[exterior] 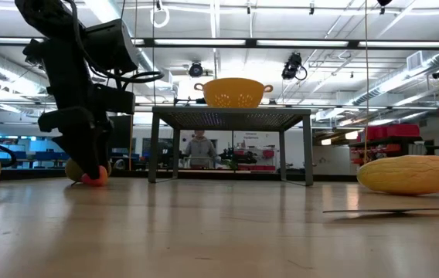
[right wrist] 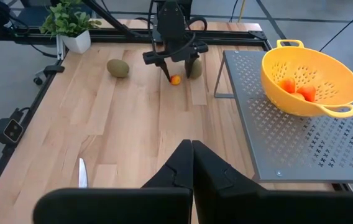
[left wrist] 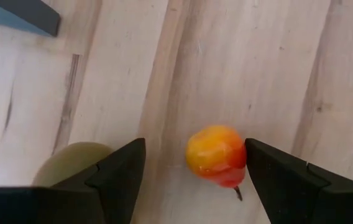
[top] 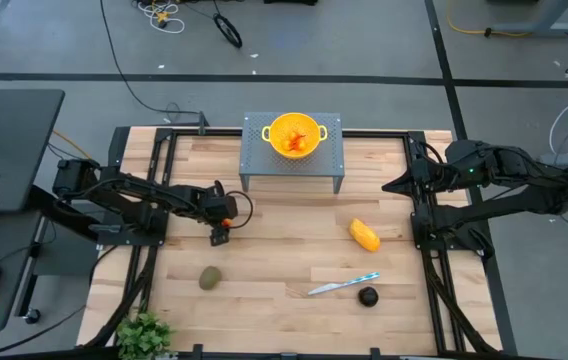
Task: Pick & Place Fruit
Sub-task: Put the yellow pear into the yellow strainer bowl on the shelf
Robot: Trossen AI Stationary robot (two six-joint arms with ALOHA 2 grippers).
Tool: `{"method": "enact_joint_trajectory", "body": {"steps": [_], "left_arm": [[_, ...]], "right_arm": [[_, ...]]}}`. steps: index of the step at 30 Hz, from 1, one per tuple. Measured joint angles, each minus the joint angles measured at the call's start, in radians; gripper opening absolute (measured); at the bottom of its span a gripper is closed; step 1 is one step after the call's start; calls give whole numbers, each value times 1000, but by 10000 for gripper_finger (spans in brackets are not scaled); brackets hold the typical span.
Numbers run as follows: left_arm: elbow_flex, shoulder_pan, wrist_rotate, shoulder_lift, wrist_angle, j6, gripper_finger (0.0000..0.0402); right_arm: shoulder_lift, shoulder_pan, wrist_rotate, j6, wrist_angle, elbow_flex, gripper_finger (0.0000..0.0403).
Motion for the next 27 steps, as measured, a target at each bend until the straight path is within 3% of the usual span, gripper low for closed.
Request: {"method": "enact_joint_trajectory", "body": {"steps": [27], "left_arm": [[0, -6, -14, 1, -10, 99, 281]], "right_arm": [[1, 0, 20, 0, 0, 0, 0]]}}
